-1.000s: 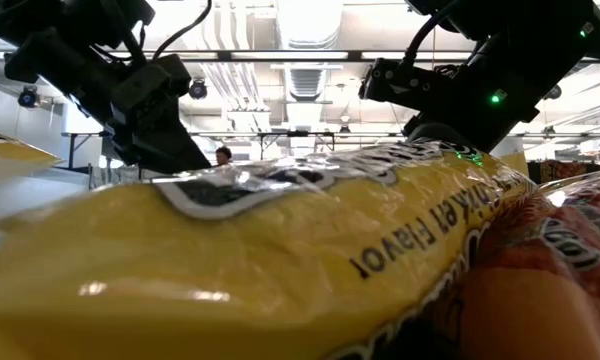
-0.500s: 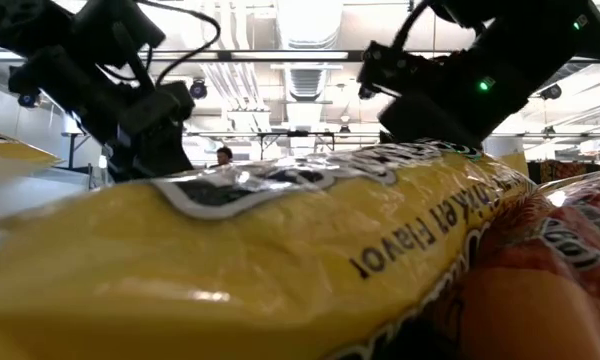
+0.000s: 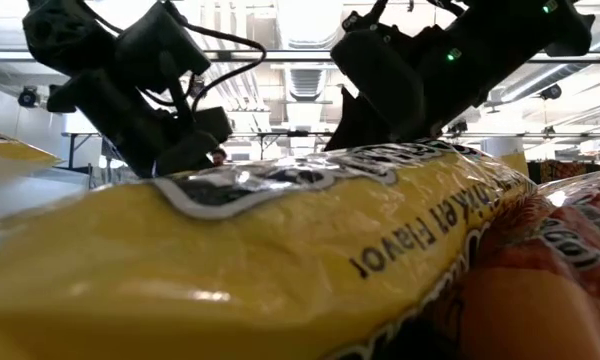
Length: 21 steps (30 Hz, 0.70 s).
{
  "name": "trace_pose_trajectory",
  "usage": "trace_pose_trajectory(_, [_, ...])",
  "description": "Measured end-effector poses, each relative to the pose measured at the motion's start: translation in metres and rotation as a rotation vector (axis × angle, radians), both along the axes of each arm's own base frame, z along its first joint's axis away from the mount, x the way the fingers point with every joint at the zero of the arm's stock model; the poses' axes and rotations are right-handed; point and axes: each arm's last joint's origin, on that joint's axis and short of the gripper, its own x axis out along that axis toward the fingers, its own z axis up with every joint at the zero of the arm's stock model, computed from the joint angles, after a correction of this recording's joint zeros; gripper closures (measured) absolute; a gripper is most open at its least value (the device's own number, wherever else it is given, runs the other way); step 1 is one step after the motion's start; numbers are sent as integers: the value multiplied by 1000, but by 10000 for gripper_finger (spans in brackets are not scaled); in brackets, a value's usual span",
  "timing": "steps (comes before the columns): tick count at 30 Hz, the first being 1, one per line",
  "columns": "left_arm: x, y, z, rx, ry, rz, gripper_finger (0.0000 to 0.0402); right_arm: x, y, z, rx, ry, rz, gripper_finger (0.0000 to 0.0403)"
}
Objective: Sort Maruchan noodles
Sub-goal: Put the middle left orange noodle pack into the orange bin
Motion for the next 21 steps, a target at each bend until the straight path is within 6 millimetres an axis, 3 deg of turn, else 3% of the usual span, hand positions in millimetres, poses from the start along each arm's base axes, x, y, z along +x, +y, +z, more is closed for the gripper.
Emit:
trace_pose_trajectory(6, [2, 0, -3, 29, 22, -28, 139, -1, 0, 4, 20, 4, 21, 252])
trace_pose_trajectory(21, [-2, 1, -13, 11, 70, -64, 139, -6, -1, 38, 116, -74, 98, 252])
